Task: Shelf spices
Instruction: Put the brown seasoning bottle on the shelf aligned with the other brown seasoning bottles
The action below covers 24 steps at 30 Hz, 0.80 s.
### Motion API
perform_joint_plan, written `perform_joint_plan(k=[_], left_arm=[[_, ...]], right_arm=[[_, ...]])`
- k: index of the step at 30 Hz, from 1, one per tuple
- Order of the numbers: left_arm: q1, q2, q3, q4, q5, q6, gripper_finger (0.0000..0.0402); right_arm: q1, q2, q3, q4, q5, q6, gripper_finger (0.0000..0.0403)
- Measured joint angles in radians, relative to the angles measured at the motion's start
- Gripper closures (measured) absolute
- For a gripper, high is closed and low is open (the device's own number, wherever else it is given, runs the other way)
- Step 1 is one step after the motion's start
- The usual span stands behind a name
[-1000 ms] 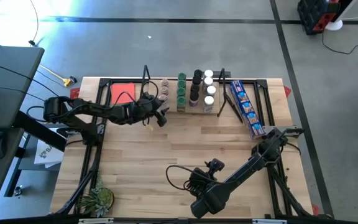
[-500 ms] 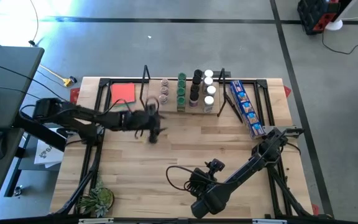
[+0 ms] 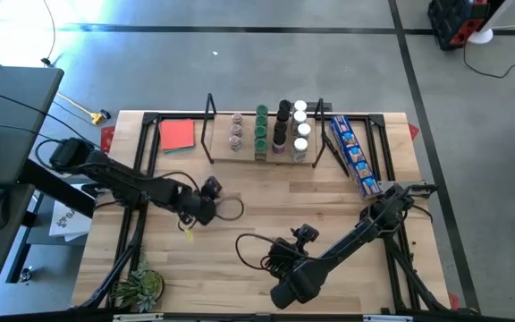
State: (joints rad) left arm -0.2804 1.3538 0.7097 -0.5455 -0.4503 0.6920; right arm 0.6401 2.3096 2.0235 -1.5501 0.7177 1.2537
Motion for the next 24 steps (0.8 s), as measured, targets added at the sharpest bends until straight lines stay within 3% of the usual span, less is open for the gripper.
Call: perform_joint_plan(k=[6, 18, 21, 24], left_arm=[[-0.014, 0.105, 0.0, 0.006, -0.011, 0.239, 0.0181], [-0.017, 0.322, 0.004, 0.276, -0.214, 0.429, 0.0178], [-0.023, 0.315, 0.0, 0.282, -0.273, 0.394, 0.0181], [-0.05, 0.257, 0.016, 0.23, -0.345, 0.169, 0.0181]], right_arm=[[0.006, 0.0, 0.0, 0.02, 0.013, -0.004, 0.0091], [0.052, 0.0, 0.0, 0.034, 0.034, 0.032, 0.0091], [0.057, 0.0, 0.0, 0.037, 0.036, 0.032, 0.0091], [0.057, 0.0, 0.0, 0.037, 0.036, 0.033, 0.0091]])
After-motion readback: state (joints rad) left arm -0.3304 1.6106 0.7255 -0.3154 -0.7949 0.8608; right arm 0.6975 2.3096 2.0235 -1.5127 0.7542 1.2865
